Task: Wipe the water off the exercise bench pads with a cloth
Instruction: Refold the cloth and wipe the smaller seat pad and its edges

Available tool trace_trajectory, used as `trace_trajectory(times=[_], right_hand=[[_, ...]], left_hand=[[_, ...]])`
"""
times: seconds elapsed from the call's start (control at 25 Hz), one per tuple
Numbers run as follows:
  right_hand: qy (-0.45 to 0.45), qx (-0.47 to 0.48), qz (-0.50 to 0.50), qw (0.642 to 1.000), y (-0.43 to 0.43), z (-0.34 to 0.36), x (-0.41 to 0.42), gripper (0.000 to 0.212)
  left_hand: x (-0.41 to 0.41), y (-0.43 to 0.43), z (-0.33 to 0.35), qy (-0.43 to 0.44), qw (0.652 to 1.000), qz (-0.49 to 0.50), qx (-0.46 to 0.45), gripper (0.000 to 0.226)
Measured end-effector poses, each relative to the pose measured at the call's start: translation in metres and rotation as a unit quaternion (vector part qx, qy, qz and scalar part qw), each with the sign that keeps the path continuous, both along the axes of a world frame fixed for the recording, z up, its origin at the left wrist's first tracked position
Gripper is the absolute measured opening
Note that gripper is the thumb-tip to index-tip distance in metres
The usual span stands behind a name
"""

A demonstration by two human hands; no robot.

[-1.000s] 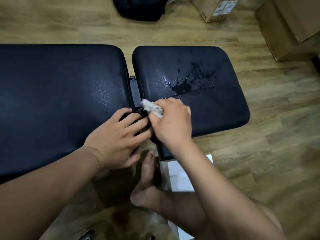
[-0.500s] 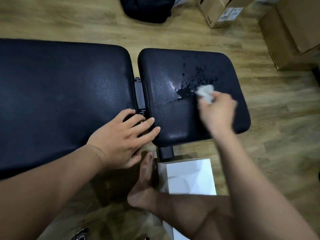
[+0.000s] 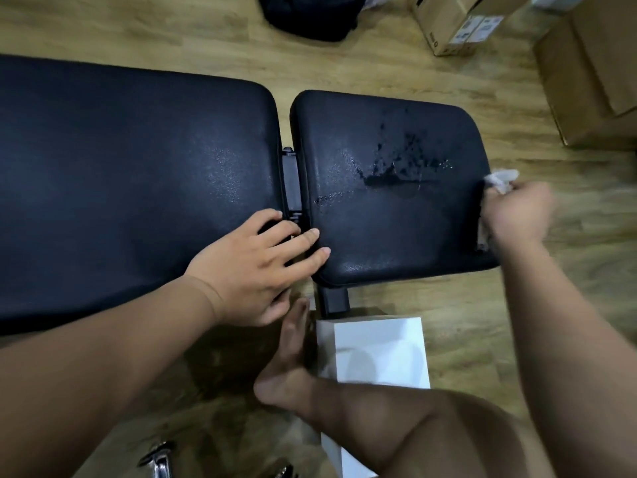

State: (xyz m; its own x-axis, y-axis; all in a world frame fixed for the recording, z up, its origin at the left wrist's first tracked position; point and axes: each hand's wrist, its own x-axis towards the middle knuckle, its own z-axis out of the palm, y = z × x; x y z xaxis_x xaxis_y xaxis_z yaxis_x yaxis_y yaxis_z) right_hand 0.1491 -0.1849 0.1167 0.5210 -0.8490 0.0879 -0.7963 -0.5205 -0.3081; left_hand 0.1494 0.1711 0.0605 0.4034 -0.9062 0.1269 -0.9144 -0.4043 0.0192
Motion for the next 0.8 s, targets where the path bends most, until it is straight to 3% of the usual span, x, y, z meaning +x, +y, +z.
trace_trajectory(times=[0.12, 0.2, 0.28, 0.36, 0.44, 0.52, 0.6, 0.68, 0.8], right_hand=[[-0.041, 0.003, 0.137, 0.990, 0.103, -0.006, 0.006, 0.032], [-0.033, -0.019, 0.297, 0.954, 0.183, -0.016, -0.002, 0.029], [-0.040, -0.009, 0.376, 0.926, 0.206, -0.015, -0.005, 0.023], [-0.036, -0.036, 0.330, 0.943, 0.157, -0.019, 0.000, 0.023], [0.002, -0.079, 0.213, 0.974, 0.081, -0.025, 0.002, 0.031], [0.012, -0.052, 0.065, 0.996, 0.013, -0.023, 0.000, 0.040], [-0.012, -0.018, -0.005, 1.000, -0.004, -0.018, 0.003, 0.038], [-0.029, 0.003, 0.033, 0.999, 0.040, -0.010, 0.008, 0.035], [-0.027, -0.034, 0.241, 0.969, 0.156, -0.013, 0.009, 0.023]], left_hand=[[0.000, 0.001, 0.001, 0.000, 1.000, 0.001, 0.007, 0.066], [0.000, -0.001, 0.001, 0.001, 1.000, -0.009, 0.000, 0.059], [0.001, -0.001, 0.002, 0.003, 1.000, -0.013, -0.005, 0.054], [0.000, 0.000, 0.002, -0.003, 1.000, -0.010, 0.010, 0.063], [0.000, 0.001, 0.001, -0.005, 1.000, -0.003, 0.009, 0.067], [0.000, 0.001, 0.001, -0.001, 1.000, 0.000, 0.012, 0.067], [0.002, 0.000, 0.000, -0.001, 1.000, -0.004, 0.009, 0.067], [0.000, 0.001, -0.001, 0.001, 1.000, -0.004, 0.009, 0.067], [0.000, 0.001, 0.001, -0.003, 1.000, -0.004, 0.017, 0.062]])
